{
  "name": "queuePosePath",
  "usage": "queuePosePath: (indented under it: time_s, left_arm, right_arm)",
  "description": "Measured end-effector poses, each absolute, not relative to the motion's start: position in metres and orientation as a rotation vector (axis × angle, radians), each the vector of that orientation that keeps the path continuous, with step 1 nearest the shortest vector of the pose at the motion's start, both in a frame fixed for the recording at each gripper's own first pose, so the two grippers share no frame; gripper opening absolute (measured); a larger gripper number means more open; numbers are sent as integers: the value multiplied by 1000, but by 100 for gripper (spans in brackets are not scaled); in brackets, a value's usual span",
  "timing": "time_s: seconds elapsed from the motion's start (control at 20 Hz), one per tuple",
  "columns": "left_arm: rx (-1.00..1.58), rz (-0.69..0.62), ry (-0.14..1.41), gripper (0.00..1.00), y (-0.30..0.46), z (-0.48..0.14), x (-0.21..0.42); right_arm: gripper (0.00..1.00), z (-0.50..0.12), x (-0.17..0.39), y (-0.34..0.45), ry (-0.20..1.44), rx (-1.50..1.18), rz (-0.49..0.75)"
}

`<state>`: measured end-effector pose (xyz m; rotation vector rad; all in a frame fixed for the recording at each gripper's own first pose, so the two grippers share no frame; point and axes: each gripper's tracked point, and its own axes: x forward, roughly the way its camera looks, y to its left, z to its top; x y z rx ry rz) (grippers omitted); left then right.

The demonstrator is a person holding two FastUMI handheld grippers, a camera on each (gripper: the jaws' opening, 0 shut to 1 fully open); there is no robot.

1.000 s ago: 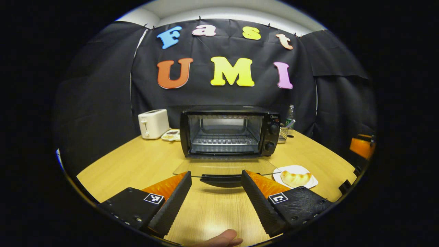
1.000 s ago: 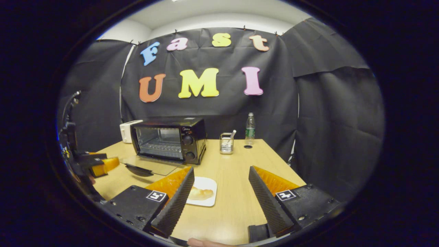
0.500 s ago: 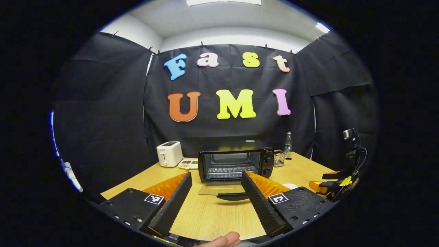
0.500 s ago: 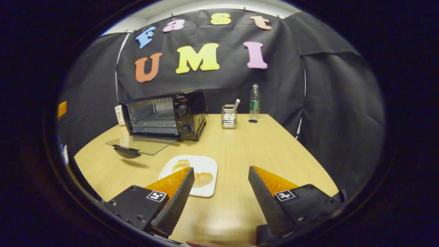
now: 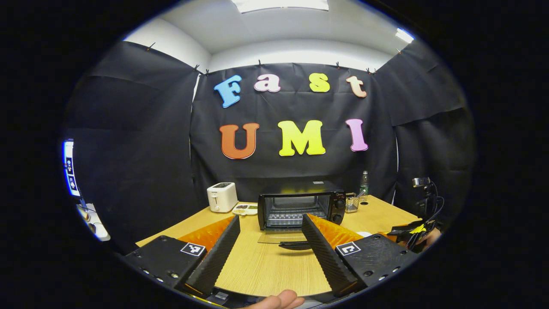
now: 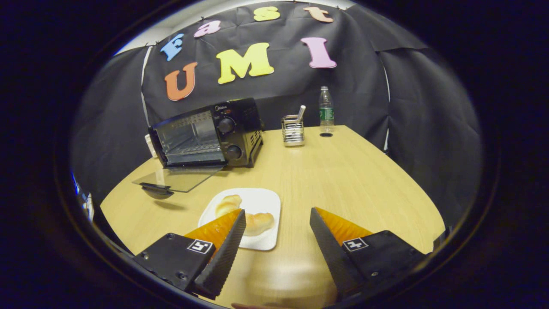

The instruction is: Open the electric oven with the left hand, put the food in, and close the electric oven.

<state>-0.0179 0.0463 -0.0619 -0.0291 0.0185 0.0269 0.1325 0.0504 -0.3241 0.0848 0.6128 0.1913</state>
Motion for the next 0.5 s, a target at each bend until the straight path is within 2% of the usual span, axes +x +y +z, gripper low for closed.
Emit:
queuePosePath:
  time_s: [0.25, 0.3, 0.5]
  left_arm:
    - [-18, 34, 25, 95, 52, -66, -15]
    - [-22, 39, 22, 95, 54, -65, -14]
    - [-23, 30, 27, 95, 56, -69, -13]
  right_arm:
    - [99, -322, 148, 94, 594, 49, 320]
    - [90, -323, 152, 100, 596, 46, 334]
    - [90, -347, 157, 122, 651, -19, 373]
